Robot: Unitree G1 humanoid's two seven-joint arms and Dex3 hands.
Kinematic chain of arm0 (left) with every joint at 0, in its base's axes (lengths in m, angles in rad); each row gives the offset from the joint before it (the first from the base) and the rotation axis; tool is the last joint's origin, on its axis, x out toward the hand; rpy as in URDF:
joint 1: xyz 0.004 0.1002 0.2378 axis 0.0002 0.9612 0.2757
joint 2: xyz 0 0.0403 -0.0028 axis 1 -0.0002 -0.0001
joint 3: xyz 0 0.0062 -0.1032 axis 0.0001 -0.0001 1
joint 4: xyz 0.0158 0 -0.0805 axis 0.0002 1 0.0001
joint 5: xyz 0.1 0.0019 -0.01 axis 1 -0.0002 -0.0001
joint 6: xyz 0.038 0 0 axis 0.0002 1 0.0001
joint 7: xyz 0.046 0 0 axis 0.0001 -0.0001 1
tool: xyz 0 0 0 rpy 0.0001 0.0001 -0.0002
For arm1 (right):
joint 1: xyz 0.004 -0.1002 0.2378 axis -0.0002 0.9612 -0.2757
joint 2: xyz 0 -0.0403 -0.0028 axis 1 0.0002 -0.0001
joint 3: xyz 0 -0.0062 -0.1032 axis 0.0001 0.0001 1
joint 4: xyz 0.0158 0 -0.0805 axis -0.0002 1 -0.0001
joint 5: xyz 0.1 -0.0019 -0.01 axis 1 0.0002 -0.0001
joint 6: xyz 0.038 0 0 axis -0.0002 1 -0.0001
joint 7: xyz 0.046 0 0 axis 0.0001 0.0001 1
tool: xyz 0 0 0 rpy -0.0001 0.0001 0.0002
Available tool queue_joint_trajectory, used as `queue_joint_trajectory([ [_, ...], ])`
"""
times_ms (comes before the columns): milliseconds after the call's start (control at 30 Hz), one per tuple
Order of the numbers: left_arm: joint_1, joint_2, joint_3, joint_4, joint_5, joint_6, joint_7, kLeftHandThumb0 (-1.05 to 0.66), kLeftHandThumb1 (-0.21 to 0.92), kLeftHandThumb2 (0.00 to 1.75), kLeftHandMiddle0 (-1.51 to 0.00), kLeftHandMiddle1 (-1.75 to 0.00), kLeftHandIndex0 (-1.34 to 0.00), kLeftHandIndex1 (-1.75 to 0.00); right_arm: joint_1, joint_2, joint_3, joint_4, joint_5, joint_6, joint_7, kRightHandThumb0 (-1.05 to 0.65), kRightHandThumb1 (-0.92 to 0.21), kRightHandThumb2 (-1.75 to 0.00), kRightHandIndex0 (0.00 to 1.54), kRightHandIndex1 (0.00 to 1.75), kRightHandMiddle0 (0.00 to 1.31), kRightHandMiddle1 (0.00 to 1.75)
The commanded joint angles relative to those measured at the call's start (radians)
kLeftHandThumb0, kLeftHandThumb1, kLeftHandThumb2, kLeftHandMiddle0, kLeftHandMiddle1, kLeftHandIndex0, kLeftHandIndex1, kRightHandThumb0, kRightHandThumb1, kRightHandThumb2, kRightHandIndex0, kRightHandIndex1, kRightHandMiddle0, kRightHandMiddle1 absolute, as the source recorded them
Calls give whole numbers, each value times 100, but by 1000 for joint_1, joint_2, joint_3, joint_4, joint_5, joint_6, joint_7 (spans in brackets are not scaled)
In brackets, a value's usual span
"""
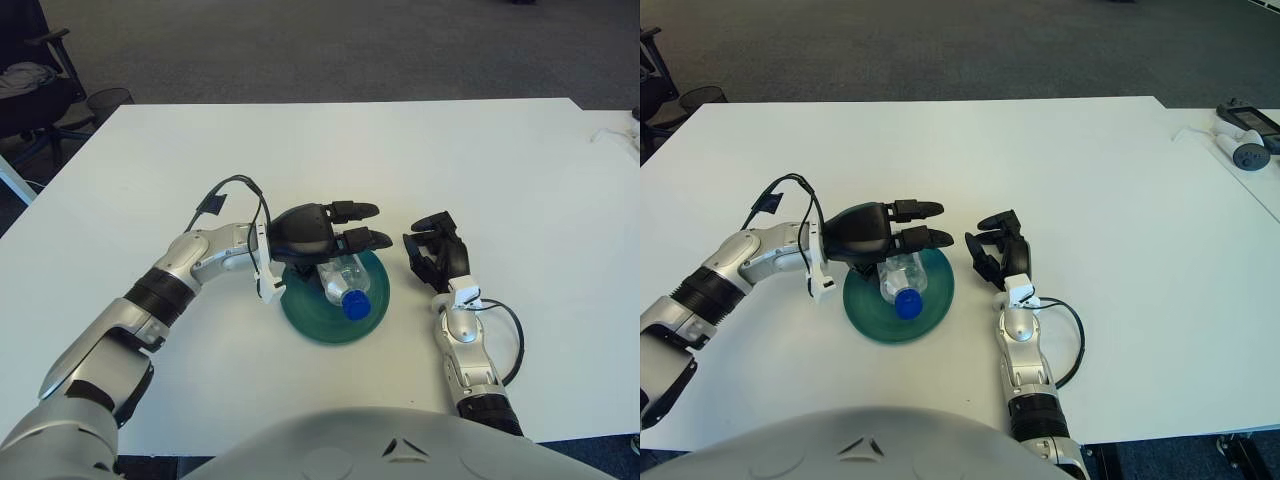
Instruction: Put the bottle into the plate.
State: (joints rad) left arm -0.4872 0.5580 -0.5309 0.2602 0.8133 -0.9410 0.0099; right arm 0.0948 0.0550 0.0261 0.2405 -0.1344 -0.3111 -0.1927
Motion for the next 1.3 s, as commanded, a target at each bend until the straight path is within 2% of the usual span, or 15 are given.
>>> queue_joint_trajectory([
  [0, -42, 15, 35, 18, -63, -1, -43, -91, 92, 100, -25, -2, 0, -53, 68, -9, -18, 118, 14, 95, 9, 0, -91, -38, 36, 136, 31, 166],
  [200, -108, 48, 96, 66, -197, -20, -114, -90, 92, 95, -24, -1, 0, -51, 59, -11, -21, 143, 16, 73, 10, 0, -91, -37, 38, 136, 32, 164],
  [367, -142, 67, 155, 58, -445, 12, -228, -91, 92, 89, -24, -1, 0, -57, 66, -11, -15, 131, 11, 76, 13, 0, -91, -37, 39, 136, 30, 164],
  [500, -82, 34, 172, 34, -762, 55, -318, -89, 92, 69, -24, 0, 0, -67, 68, -9, -14, 123, 16, 89, 20, 0, -91, -37, 40, 135, 29, 165],
  [533, -62, 18, 172, 23, -852, 87, -353, -89, 92, 65, -24, 0, 0, -69, 68, -8, -13, 121, 17, 92, 20, 0, -91, -37, 40, 134, 29, 165],
  [600, -36, -2, 176, 7, -973, 132, -402, -87, 92, 58, -25, 0, 0, -72, 69, -7, -13, 119, 17, 95, 21, 0, -92, -36, 40, 134, 29, 166],
  [700, -10, -8, 204, 4, -1090, 170, -458, -84, 92, 50, -25, -1, 0, -77, 71, -6, -12, 114, 19, 98, 22, 0, -92, -36, 39, 134, 28, 167],
  [800, -2, -27, 230, 9, -1147, 212, -486, -82, 92, 47, -27, -1, 0, -81, 74, -3, -13, 108, 22, 100, 22, 0, -92, -36, 39, 133, 28, 167],
  [1067, 7, -44, 292, -32, -1208, 330, -577, -84, 92, 50, -31, -2, -2, -87, 80, -3, -16, 97, 25, 102, 24, 0, -92, -36, 39, 133, 28, 168],
  [1267, 42, -67, 350, -82, -1202, 388, -628, -86, 92, 52, -32, -2, -5, -89, 79, -4, -21, 110, 27, 92, 28, 0, -92, -36, 39, 133, 29, 167],
])
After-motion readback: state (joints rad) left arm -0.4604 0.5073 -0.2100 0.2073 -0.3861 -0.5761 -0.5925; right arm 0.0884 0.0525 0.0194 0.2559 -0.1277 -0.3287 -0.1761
